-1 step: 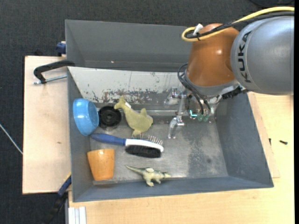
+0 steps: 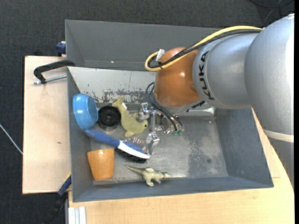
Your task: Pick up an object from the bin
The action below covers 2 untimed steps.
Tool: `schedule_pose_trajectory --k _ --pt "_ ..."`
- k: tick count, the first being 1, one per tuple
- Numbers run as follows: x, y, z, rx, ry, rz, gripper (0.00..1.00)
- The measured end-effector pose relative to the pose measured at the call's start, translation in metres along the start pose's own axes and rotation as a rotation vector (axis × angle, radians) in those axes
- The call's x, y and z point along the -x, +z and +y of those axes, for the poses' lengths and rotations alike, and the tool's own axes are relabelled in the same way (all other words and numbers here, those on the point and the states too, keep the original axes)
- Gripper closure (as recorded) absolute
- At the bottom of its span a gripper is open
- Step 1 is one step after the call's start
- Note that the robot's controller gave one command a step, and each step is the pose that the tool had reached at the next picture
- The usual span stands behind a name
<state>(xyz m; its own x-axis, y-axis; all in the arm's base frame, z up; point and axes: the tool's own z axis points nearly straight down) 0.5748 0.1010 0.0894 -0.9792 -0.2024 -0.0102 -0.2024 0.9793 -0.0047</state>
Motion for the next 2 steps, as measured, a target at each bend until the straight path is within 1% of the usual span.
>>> schedule_pose_trajectory --k 1,2 --pt "0.003 0.000 0.003 0.003 -0.003 -0.016 1.00" --pt "0.016 -0.114 0.008 0.005 -0.100 -0.006 1.00"
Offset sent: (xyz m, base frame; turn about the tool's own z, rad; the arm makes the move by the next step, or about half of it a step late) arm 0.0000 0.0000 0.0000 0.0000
